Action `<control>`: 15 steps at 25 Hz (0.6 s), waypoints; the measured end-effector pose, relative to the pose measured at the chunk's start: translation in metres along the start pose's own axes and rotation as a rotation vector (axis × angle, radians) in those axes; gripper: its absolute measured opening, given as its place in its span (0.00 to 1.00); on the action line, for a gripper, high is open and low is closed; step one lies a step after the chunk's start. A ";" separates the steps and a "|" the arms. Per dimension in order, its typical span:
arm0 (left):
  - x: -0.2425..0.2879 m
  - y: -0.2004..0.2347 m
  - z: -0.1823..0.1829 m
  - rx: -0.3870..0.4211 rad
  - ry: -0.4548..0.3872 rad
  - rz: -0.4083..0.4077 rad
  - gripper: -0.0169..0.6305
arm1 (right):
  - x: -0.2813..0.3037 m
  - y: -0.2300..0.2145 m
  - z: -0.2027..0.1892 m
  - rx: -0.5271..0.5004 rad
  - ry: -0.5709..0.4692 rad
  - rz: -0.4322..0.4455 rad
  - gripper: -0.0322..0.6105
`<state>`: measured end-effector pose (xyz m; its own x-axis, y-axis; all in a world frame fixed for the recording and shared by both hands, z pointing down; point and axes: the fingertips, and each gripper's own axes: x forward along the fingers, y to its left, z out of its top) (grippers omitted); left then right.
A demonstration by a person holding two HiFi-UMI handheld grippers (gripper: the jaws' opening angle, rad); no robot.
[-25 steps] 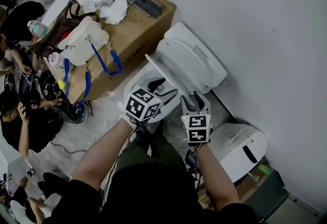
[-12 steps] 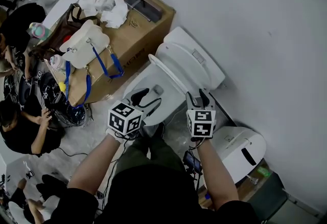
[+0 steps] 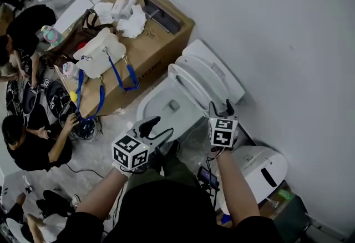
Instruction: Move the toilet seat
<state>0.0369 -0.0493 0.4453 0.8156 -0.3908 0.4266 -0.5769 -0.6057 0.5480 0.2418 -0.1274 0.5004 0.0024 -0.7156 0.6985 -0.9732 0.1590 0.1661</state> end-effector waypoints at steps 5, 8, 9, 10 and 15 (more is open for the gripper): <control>-0.016 -0.013 -0.002 -0.007 -0.013 -0.002 0.44 | 0.005 -0.011 0.005 -0.012 0.000 -0.017 0.45; -0.021 -0.015 -0.005 -0.024 -0.016 -0.002 0.44 | 0.009 -0.018 0.006 -0.014 0.000 -0.024 0.45; -0.022 -0.016 -0.006 -0.030 -0.017 -0.002 0.44 | 0.011 -0.021 0.005 -0.014 0.000 -0.025 0.45; -0.023 -0.017 -0.006 -0.034 -0.018 -0.001 0.44 | 0.013 -0.023 0.005 -0.013 0.000 -0.026 0.45; -0.026 -0.022 -0.004 -0.049 -0.031 -0.005 0.44 | 0.016 -0.030 0.008 -0.012 0.007 -0.031 0.45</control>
<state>0.0282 -0.0230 0.4252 0.8189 -0.4095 0.4021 -0.5738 -0.5732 0.5850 0.2693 -0.1497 0.5010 0.0344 -0.7157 0.6975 -0.9699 0.1444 0.1961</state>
